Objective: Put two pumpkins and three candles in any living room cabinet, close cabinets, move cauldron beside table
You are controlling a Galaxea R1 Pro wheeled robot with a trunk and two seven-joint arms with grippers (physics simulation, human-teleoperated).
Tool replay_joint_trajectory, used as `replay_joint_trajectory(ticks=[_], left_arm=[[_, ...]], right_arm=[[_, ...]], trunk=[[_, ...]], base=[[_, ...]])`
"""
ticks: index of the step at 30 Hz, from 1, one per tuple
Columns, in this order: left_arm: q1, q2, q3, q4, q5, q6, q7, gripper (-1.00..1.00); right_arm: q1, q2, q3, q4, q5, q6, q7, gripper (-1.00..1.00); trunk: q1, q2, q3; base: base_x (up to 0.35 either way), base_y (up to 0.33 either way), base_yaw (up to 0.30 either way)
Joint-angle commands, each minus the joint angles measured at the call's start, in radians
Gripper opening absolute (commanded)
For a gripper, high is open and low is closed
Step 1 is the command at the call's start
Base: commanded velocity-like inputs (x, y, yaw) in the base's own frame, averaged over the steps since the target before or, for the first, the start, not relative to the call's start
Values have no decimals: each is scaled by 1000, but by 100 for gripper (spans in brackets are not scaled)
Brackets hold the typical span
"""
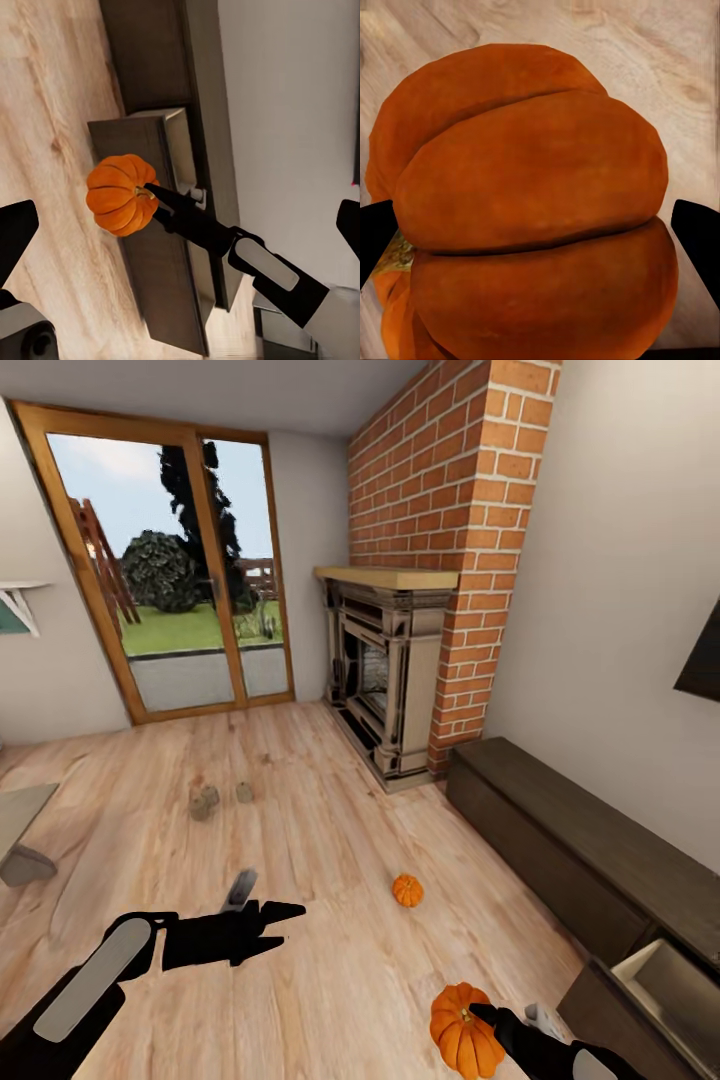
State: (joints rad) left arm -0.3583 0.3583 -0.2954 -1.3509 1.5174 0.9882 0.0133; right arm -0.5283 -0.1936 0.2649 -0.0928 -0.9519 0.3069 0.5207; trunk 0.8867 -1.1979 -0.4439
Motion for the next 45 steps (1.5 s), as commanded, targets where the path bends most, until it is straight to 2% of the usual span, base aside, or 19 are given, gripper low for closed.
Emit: replay_joint_trajectory(ticks=[1, 19, 45], left_arm=[[-1, 1, -1, 0, 3, 1, 1, 100], [-1, 2, -1, 0, 3, 1, 0, 100], [-1, 2, -1, 0, 3, 1, 0, 100]], right_arm=[[-1, -1, 2, -1, -13, 6, -1, -100], [-1, -1, 2, -1, -14, 6, -1, -100], [-1, -1, 2, 0, -13, 6, 0, -100]], trunk=[[1, -1, -1], [1, -1, -7], [1, -1, -8]], base=[[332, 0, -275], [332, 19, -276], [318, 155, -276]])
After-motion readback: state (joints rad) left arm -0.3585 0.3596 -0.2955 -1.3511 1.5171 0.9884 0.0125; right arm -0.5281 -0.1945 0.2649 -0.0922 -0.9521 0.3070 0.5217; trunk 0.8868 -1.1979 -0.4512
